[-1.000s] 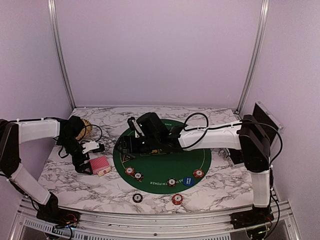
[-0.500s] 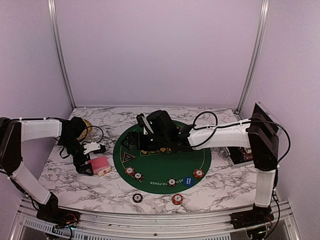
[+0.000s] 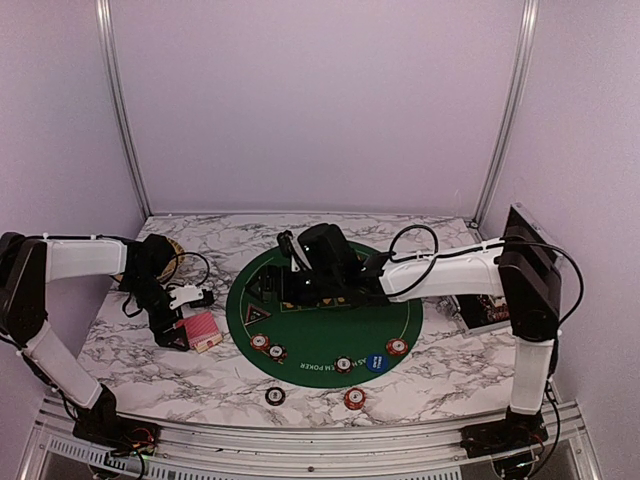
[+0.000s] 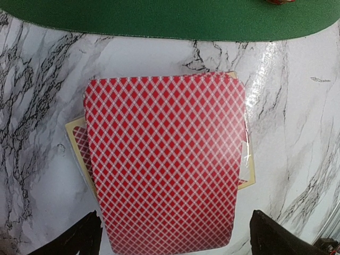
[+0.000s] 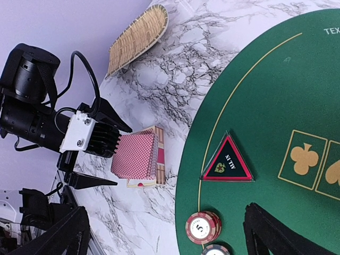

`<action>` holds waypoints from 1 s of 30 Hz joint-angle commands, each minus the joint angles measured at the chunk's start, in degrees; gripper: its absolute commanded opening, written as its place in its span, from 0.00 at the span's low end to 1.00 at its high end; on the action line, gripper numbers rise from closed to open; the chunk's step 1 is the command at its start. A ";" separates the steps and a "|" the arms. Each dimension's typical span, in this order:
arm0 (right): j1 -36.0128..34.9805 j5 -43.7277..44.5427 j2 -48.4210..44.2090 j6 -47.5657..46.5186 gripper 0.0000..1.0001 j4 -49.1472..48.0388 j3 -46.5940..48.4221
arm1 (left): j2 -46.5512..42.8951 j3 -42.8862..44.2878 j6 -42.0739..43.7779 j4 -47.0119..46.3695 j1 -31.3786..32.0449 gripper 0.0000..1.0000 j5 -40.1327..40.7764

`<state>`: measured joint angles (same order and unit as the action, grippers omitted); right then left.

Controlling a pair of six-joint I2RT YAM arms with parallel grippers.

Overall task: Distribute texas hold em gaming equipment
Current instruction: Pick up the face-down deck piles.

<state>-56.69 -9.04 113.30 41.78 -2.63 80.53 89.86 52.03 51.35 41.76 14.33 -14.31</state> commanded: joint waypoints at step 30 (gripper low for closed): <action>1.67 -1.95 -4.84 2.43 0.99 -3.17 -3.40 | 0.53 -4.01 -2.01 -7.62 2.26 0.99 4.72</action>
<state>-55.57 -10.50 110.89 43.55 -4.71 77.34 90.41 48.88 50.13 35.86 16.29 -10.24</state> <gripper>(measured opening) 0.990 0.989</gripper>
